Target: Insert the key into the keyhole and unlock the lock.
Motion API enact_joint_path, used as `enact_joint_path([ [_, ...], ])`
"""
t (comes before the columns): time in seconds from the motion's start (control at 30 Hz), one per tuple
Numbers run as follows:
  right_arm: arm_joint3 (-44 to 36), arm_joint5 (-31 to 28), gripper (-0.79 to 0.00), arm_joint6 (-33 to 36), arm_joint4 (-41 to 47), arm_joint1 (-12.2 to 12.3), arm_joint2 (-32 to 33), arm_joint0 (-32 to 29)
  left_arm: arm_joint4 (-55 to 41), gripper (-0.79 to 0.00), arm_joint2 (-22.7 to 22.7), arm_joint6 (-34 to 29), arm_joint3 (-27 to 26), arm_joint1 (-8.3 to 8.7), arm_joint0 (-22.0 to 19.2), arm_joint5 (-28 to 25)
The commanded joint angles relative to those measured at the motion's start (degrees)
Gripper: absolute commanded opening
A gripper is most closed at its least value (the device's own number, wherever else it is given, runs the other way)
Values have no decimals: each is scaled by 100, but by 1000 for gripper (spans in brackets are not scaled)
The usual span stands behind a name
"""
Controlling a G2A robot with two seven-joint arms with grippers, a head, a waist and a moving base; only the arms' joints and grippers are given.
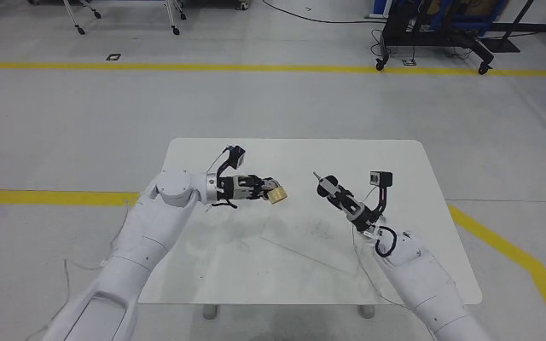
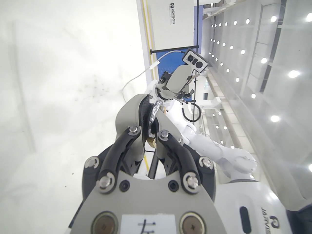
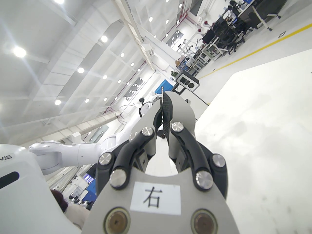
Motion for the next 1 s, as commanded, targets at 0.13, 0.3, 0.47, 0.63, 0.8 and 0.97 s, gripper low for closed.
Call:
enact_joint_path([
  [0.13, -181, 150, -785, 30, 29, 0, 18, -94, -1109, -785, 235, -846, 1441, -308, -505, -196],
  [0.3, -181, 150, -785, 30, 29, 0, 18, -94, -1349, -785, 316, -924, 1940, -456, -743, -400],
  [0.47, -181, 150, -785, 30, 29, 0, 18, -94, -1349, -785, 316, -924, 1940, -456, -743, -400],
  [0.63, -591, 879, -785, 109, 156, -15, -65, -168, -823, -785, 399, -103, 1818, -404, -594, 362],
  [0.8, -861, 2498, -785, 150, 843, -63, -192, -151, -571, -785, 425, 621, 1581, -397, -504, 981],
  [0.97, -902, 3210, -785, 637, 1467, -55, -134, -111, -355, -785, 337, 843, 1371, -333, -491, 802],
])
